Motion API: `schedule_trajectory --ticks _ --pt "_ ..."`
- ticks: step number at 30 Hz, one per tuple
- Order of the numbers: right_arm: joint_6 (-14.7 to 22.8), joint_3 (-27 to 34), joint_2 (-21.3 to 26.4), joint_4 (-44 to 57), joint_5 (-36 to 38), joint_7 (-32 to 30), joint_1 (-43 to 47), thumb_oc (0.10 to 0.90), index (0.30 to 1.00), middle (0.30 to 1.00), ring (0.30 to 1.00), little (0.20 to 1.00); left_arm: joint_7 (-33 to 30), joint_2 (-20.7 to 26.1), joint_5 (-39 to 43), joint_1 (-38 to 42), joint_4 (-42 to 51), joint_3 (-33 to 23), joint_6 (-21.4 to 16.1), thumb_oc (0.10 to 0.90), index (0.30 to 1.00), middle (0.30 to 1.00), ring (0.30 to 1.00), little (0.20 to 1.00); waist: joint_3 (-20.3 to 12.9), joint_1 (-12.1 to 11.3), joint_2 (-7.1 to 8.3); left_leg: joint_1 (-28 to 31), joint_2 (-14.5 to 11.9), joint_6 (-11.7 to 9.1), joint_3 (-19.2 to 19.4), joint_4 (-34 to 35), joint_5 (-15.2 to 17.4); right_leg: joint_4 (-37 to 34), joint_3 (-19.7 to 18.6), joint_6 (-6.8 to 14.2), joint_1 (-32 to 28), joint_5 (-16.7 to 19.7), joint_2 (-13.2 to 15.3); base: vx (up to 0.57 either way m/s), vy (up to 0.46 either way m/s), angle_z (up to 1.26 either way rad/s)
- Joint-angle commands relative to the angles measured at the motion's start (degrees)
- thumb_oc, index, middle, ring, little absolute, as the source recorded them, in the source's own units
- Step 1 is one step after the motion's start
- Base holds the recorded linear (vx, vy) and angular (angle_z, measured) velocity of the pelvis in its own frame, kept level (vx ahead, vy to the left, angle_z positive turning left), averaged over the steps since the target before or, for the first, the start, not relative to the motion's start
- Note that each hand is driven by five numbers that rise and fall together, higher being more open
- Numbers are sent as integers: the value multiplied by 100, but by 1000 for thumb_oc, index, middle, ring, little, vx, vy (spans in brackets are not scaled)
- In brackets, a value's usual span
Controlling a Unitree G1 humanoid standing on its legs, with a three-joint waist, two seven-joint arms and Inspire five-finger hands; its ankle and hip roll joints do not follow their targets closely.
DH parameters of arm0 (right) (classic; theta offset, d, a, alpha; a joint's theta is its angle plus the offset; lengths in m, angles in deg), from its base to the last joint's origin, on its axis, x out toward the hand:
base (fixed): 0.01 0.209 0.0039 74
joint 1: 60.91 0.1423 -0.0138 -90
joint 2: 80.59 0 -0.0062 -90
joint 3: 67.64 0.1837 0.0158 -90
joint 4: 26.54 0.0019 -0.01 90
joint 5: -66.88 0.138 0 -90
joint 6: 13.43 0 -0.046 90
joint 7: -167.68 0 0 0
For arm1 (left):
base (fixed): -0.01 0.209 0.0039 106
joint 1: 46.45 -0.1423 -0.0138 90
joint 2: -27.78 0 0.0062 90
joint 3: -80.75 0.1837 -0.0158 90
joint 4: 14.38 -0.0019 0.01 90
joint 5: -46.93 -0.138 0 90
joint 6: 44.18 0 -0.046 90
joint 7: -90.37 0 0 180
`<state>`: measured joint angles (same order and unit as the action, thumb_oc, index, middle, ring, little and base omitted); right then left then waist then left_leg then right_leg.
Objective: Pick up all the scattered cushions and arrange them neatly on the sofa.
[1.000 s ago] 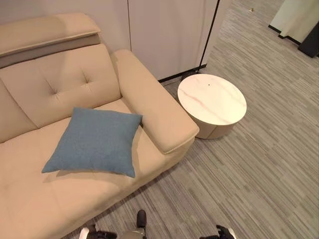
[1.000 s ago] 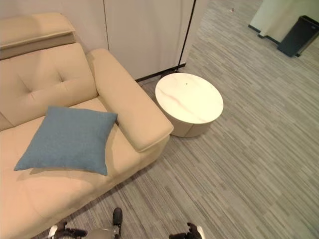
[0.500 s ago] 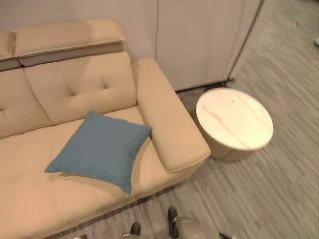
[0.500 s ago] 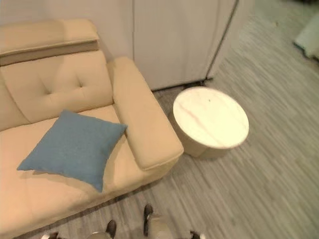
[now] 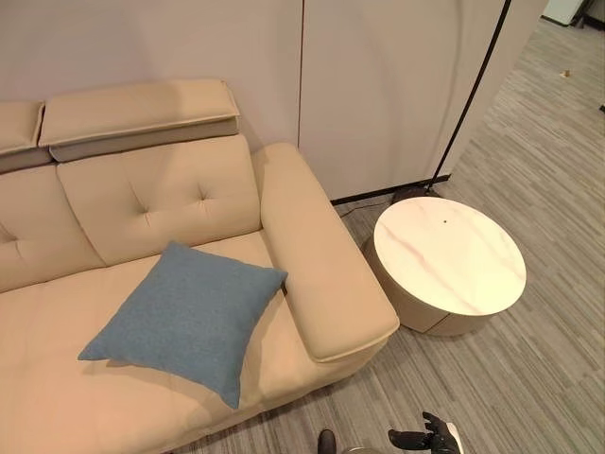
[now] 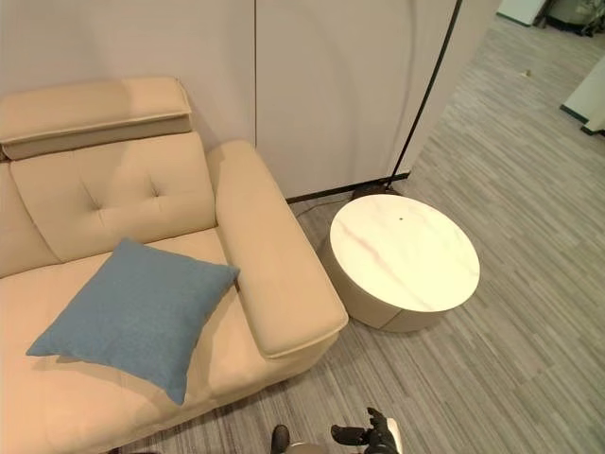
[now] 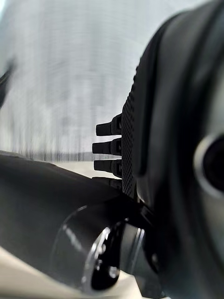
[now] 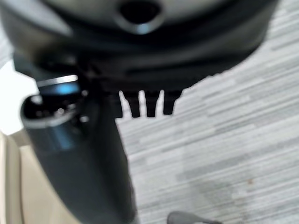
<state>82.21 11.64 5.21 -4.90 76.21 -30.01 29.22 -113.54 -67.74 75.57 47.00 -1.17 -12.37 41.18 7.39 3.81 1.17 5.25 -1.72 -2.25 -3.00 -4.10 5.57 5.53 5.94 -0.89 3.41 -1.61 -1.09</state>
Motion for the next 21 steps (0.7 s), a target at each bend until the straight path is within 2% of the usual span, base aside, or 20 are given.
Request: schedule_trajectory --ticks 1,2,3,4,5,6,7,8,9,11,13,16,21 --pt "40 -56 197 83 -184 -76 63 800 900 900 900 900 57 244 1118 344 411 -215 -554 800 900 900 900 900 450 -4 265 -1324 386 -363 388 -2306 -1106 -102 -157 152 -323 9 161 -173 -132 10" --pt "-26 -103 242 54 -243 -65 109 800 900 900 900 900 58 257 1330 445 541 -218 -589 800 900 900 900 900 511 -31 318 -1609 334 -320 458 -2754 -1137 -122 -193 96 -342 26 167 -100 -100 -11" --pt "-109 -174 311 15 -361 -67 129 800 900 900 900 900 -6 257 1639 530 735 -234 -702 800 900 900 900 900 530 -63 359 -1757 269 -179 590 -2946 -956 -192 -243 80 -381 35 170 28 7 -38" --pt "-282 -289 456 -62 -724 -75 58 800 900 900 900 900 -42 142 2305 508 1371 -334 -985 800 900 900 900 900 506 -81 366 -1699 -149 -83 646 -2411 -687 -304 -337 167 -488 19 223 98 92 -60" --pt "-335 -289 516 -73 -828 -67 19 800 900 900 900 900 -55 79 2520 415 1792 -299 -1111 800 900 900 900 900 474 -74 357 -1489 -338 -53 667 -1925 -579 -345 -364 232 -509 17 276 99 106 -60" --pt "-336 -288 516 -72 -828 -67 17 800 900 900 900 900 -60 77 2518 409 1800 -297 -1110 800 900 900 900 900 462 -76 372 -1478 -321 -51 677 -1876 -617 -351 -368 233 -498 28 292 89 118 -47" --pt "-372 -220 586 -90 -838 -73 -19 800 900 900 900 900 -74 -2 2774 283 2265 -289 -1247 800 900 900 900 900 427 -75 322 -1277 -491 -53 593 -1254 -584 -370 -413 298 -509 -2 300 97 147 -28" --pt "-444 -145 666 -116 -876 -102 -34 800 900 900 900 900 -100 -77 2957 136 2674 -227 -1315 800 900 900 900 900 401 -93 267 -1279 -647 -93 382 -682 -773 -349 -458 360 -523 -60 310 151 202 -16" --pt "-410 -58 704 -65 -831 -80 -51 800 900 900 900 900 25 -196 3271 76 3021 -285 -1451 800 900 900 900 900 326 -72 179 -1011 -765 -106 292 -113 -787 -356 -527 386 -522 -122 293 160 194 -12" --pt "-425 138 748 -128 -867 -27 -160 800 900 900 900 900 146 -266 3511 -3 3081 -322 -1362 800 900 900 900 900 173 24 4 -746 -771 -201 154 452 -905 -341 -559 443 -508 -160 296 174 225 -23" --pt "-450 264 745 -166 -808 -2 -163 800 900 900 900 900 263 -249 3687 121 3019 -293 -1334 800 900 900 900 900 92 123 -67 -492 -718 -271 240 861 -995 -376 -541 503 -508 -120 382 149 286 -30" --pt "-412 313 716 -207 -667 41 -190 800 900 900 900 900 335 -111 3761 418 2750 -395 -1267 800 900 900 900 900 48 192 -40 -414 -594 -261 368 910 -856 -487 -605 615 -496 -20 532 62 201 -16" --pt "-361 60 664 -269 -639 105 -147 800 900 900 900 900 219 181 3824 1077 2324 -596 -1315 800 900 900 900 900 213 278 51 -662 -416 -171 558 910 -723 -581 -750 767 -96 169 708 -53 157 -14"
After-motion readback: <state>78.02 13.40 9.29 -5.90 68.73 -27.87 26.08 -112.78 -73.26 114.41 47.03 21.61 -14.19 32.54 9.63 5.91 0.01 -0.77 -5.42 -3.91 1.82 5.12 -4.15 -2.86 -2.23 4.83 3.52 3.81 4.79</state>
